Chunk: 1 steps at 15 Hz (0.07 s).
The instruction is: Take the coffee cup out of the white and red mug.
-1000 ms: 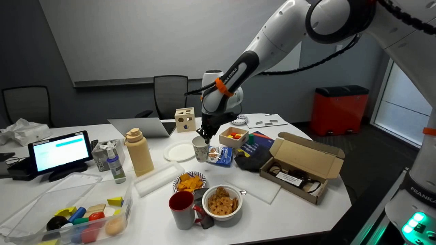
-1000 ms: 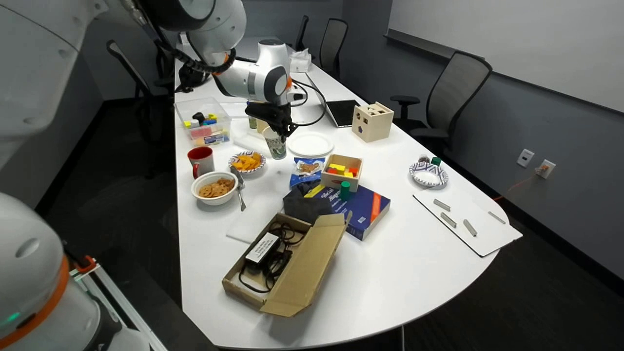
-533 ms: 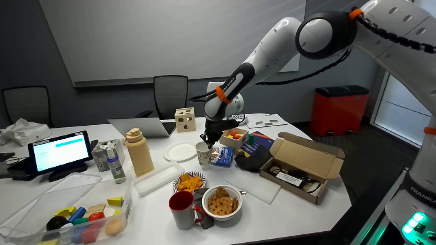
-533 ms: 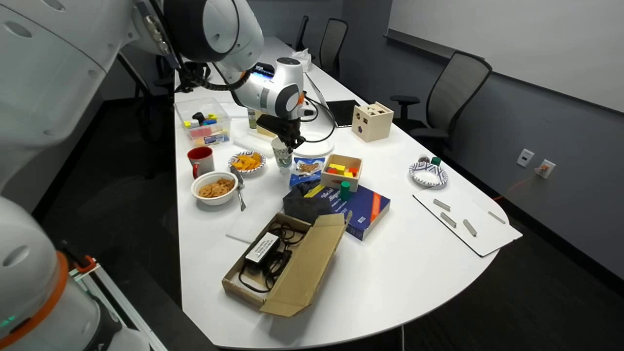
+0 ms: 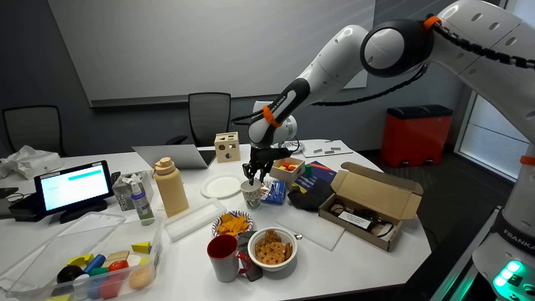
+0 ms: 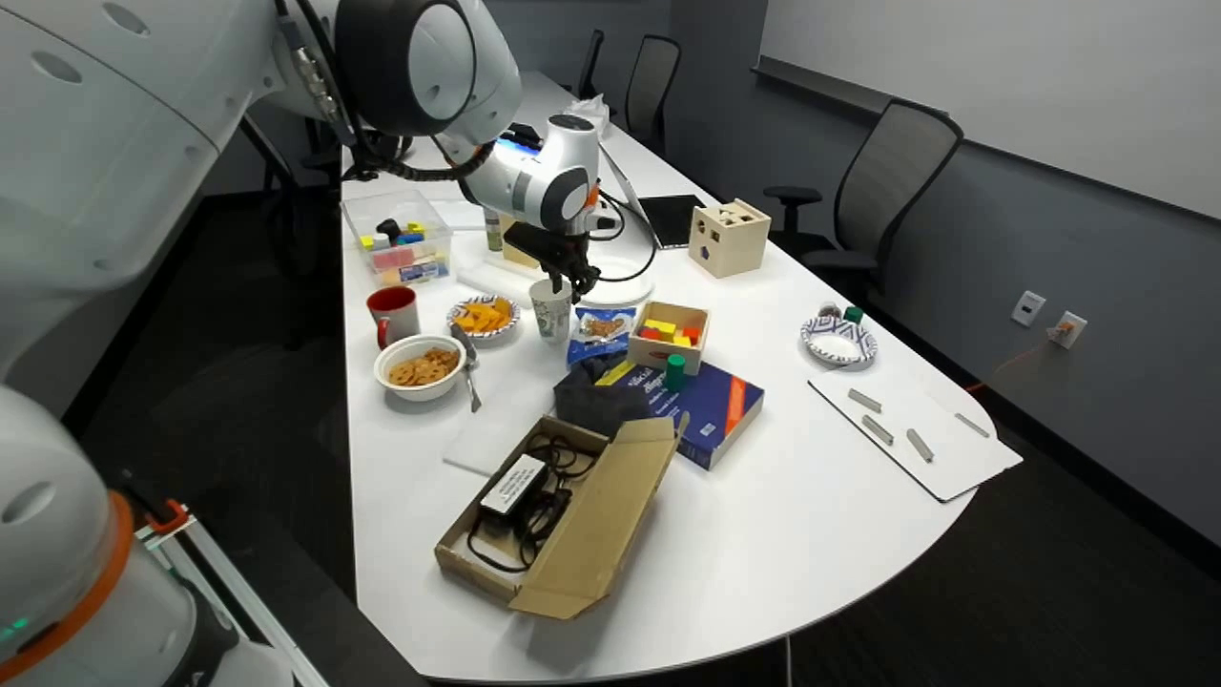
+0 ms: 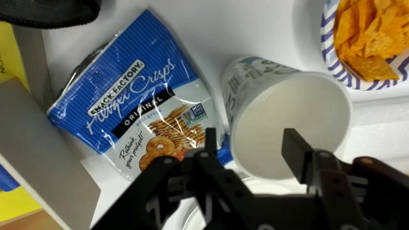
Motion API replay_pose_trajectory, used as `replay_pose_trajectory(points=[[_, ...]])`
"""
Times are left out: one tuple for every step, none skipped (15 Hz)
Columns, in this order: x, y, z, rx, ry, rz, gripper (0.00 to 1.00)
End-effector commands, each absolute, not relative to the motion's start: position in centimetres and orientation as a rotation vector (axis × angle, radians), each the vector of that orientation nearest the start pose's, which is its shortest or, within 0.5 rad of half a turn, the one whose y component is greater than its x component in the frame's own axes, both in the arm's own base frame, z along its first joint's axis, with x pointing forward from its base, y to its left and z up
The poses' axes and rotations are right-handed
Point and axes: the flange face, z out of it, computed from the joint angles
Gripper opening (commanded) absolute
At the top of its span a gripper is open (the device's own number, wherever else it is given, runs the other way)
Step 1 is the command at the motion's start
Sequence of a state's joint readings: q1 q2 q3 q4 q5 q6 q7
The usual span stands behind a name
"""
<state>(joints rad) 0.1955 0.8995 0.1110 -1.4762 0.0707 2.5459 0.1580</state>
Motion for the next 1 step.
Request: replay_pose_trajectory(points=[[70.9,20.99,16.54,-2.968,-0.073,-0.222,0.9]])
